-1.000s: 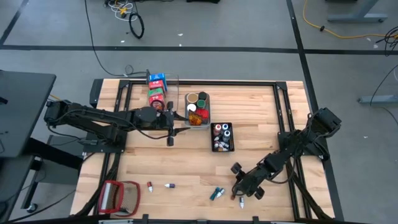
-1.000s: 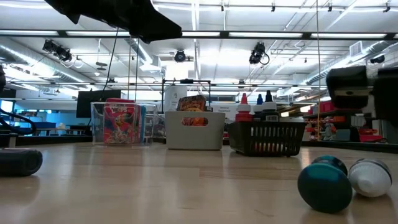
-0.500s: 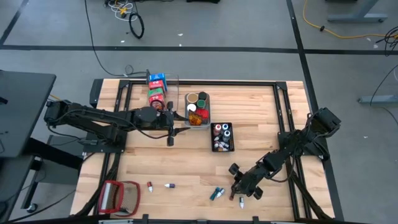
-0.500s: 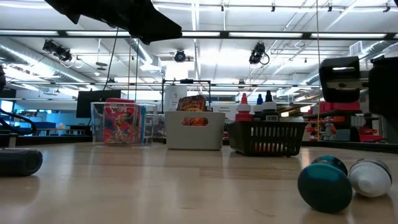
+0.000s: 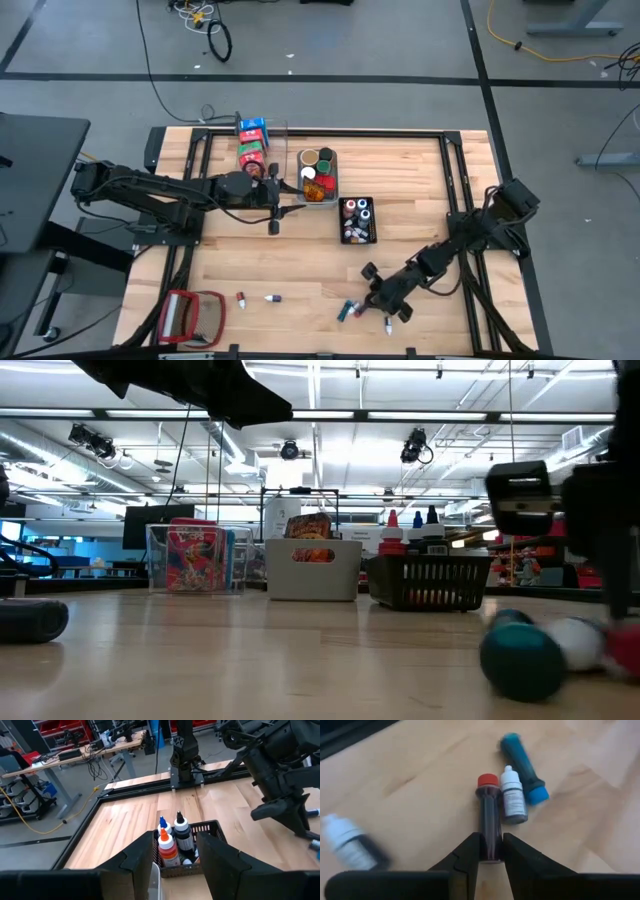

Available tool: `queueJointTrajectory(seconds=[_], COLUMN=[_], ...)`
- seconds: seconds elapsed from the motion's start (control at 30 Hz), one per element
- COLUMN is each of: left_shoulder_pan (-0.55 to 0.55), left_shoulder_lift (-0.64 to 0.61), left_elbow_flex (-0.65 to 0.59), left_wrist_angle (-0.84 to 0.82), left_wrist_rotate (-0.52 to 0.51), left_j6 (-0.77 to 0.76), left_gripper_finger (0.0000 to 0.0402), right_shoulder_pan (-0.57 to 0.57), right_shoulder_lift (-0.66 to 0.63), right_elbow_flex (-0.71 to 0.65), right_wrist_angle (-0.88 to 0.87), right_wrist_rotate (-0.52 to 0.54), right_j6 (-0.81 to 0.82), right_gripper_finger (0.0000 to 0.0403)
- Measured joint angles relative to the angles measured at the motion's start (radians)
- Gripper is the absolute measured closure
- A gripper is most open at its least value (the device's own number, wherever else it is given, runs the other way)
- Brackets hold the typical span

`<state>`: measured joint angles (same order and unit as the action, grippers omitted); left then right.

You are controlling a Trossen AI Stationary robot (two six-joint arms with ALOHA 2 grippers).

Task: Pick & Place Kitchen Items
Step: Put the red food coloring bottle into the black bin

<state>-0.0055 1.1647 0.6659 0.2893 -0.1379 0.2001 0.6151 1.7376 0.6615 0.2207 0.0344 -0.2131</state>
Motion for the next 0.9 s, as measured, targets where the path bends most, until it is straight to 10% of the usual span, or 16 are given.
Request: queueJointTrajectory(seconds=[0.47, 0.9], left_shoulder_pan=[0.000, 0.000], left_shoulder_lift=[0.000, 0.000], left_elbow_flex=[0.000, 0.000], left_wrist_angle=[0.000, -0.013], left_wrist_rotate=[0.000, 0.000], left_j6=[0.006, 0.006], left_gripper_finger=[0.0242, 0.0242], right_shoulder_pan=[-0.039, -0.098], right_shoulder_lift=[-0.002, -0.005], right_elbow_flex=[0.165, 0.380], right_wrist_angle=[-0.174, -0.546], right_wrist_rotate=[0.066, 0.504], right_j6=[-0.032, 0.181], right_gripper_finger=[0.0314, 0.0324])
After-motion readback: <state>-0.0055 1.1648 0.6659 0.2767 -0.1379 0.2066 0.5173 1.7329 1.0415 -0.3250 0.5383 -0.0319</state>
